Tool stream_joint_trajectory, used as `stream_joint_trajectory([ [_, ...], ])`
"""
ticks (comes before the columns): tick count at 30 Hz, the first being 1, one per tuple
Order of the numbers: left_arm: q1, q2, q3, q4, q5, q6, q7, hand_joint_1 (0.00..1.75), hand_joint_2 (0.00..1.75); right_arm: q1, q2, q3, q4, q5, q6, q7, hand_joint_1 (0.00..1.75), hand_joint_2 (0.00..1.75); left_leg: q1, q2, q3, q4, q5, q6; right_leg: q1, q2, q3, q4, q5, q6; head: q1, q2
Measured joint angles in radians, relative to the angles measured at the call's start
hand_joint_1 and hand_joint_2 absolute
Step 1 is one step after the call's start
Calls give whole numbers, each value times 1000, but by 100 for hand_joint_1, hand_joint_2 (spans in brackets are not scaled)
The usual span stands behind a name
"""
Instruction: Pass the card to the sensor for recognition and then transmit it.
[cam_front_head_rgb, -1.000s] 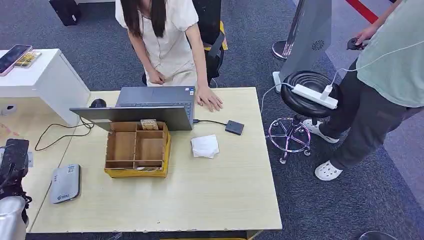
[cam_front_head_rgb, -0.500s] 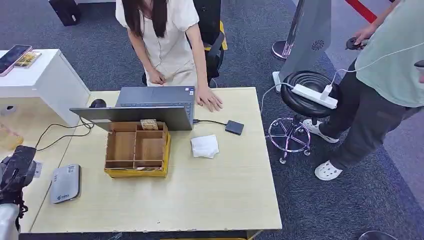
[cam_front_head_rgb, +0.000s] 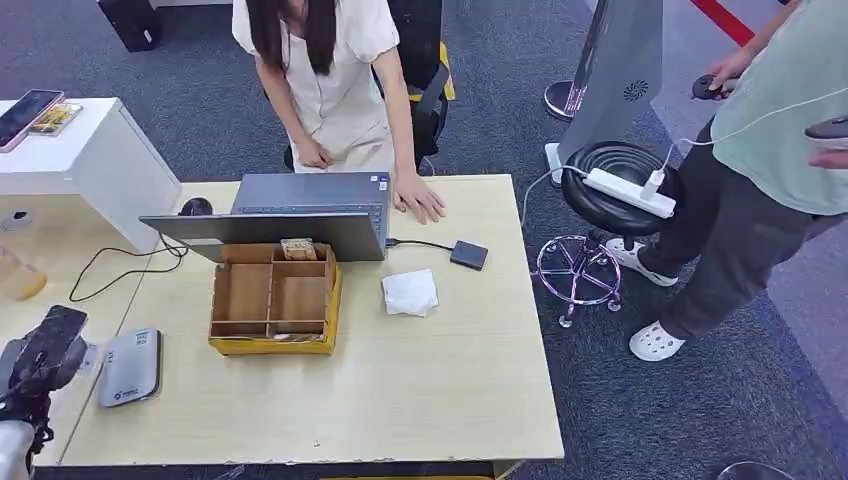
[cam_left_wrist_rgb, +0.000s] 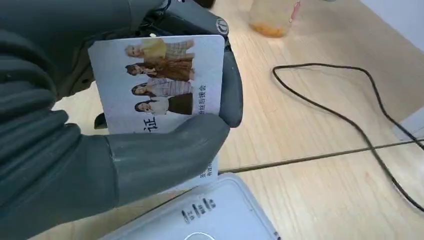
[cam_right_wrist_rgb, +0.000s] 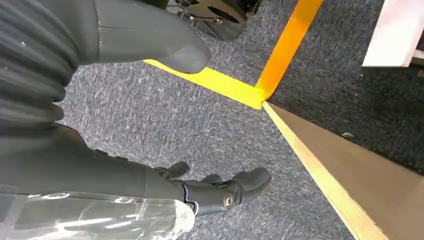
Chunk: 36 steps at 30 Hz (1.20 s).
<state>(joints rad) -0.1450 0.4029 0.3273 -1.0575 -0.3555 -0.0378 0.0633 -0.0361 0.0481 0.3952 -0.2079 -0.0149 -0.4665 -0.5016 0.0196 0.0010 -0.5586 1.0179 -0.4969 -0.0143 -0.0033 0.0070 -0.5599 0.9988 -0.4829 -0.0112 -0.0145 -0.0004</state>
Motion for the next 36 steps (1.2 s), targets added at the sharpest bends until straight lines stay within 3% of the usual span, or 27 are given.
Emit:
stream_joint_trajectory([
  [8,39,10,0,0,42,-91,19,175,175,-1,0,0,0,16,2,1,0,175,0,0,0,0,0,0,0,0,0,0,0,0,0,0],
  [36,112,37,1,-55,182,-218,60,175,175,-5,-1,-1,0,39,14,3,0,175,0,0,0,0,0,0,0,-1,1,0,0,0,1,0],
])
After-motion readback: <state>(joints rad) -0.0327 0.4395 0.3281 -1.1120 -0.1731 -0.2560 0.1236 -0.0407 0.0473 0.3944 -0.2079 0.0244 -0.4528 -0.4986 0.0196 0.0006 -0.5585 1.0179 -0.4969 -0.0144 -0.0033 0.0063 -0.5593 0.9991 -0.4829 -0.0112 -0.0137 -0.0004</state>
